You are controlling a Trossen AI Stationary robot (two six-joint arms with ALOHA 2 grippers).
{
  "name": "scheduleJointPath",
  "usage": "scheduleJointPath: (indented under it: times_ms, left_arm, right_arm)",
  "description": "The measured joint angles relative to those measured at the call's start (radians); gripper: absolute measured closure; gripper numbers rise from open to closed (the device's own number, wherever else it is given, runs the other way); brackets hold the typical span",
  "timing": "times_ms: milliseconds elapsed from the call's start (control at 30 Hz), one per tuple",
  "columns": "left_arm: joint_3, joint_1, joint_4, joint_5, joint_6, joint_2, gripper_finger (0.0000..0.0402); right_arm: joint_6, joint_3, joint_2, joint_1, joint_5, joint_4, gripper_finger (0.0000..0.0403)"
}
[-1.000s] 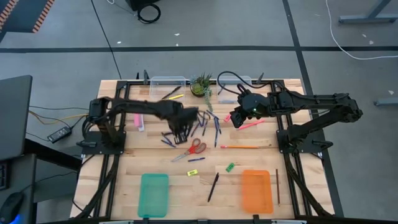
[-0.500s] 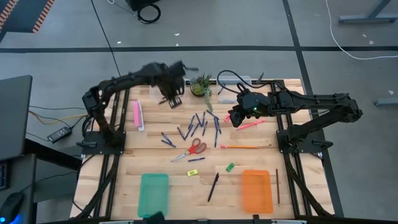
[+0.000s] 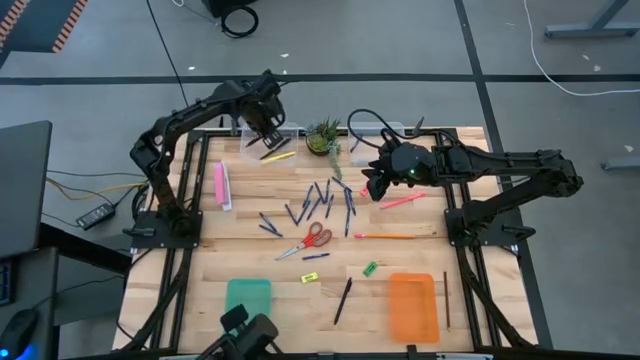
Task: Sort crayons/erasers/pens/pencils in bins
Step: Put the black pen into the left transparent bin
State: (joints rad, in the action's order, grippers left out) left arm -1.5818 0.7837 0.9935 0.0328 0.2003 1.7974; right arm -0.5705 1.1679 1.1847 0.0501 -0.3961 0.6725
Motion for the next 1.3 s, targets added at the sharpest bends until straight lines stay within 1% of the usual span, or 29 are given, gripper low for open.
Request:
scheduleJointPath:
  times_ms: [100, 167, 267, 433, 533, 667, 767, 833, 900, 1000, 1067, 1200, 1300]
  left_arm:
    - [0.0, 0.005, -0.008, 0.001, -0.003, 0.025, 0.0369]
    - [0.0, 0.005, -0.005, 0.001, -0.003, 0.041, 0.0357]
    - [0.001, 0.003, 0.0, 0.001, -0.009, 0.055, 0.0329]
    - [-0.003, -0.003, 0.003, 0.0, -0.001, 0.055, 0.0279]
    - [-0.023, -0.005, 0.02, -0.004, -0.005, 0.055, 0.0257]
    - [-0.1, -0.024, 0.084, -0.04, -0.005, 0.054, 0.024]
    - [-0.167, -0.042, 0.13, -0.054, 0.013, 0.046, 0.024]
    - [-0.205, -0.055, 0.142, -0.083, 0.013, 0.032, 0.0245]
    - [-0.228, -0.068, 0.145, -0.135, -0.009, 0.008, 0.0253]
    - [-0.232, -0.099, 0.138, -0.231, -0.049, -0.026, 0.0266]
    - [-0.232, -0.129, 0.149, -0.272, -0.081, -0.041, 0.0274]
    - [-0.232, -0.203, 0.208, -0.288, -0.133, -0.06, 0.0285]
    - [-0.231, -0.271, 0.233, -0.286, -0.193, -0.069, 0.0289]
  right_arm:
    - [0.01, 0.0, 0.0, 0.019, -0.017, 0.0, 0.0245]
    - [-0.006, 0.0, 0.0, 0.033, -0.024, -0.002, 0.0245]
    - [-0.061, 0.0, 0.0, 0.051, -0.025, -0.004, 0.0245]
    - [-0.105, 0.0, 0.0, 0.055, -0.024, -0.003, 0.0245]
    - [-0.139, 0.0, 0.0, 0.055, -0.024, -0.003, 0.0245]
    - [-0.213, 0.0, 0.0, 0.052, -0.024, 0.002, 0.0245]
    - [-0.266, 0.0, 0.0, 0.052, -0.019, 0.002, 0.0245]
    - [-0.293, 0.0, 0.0, 0.049, -0.006, 0.003, 0.0245]
    - [-0.315, 0.0, 0.006, 0.039, 0.006, 0.001, 0.0245]
    - [-0.338, 0.0, 0.012, 0.008, 0.074, 0.009, 0.0245]
    - [-0.373, 0.001, 0.019, -0.027, 0.116, 0.016, 0.0245]
    - [-0.481, 0.0, 0.025, -0.113, 0.129, 0.045, 0.0245]
    - [-0.521, -0.001, 0.027, -0.186, 0.152, 0.068, 0.0245]
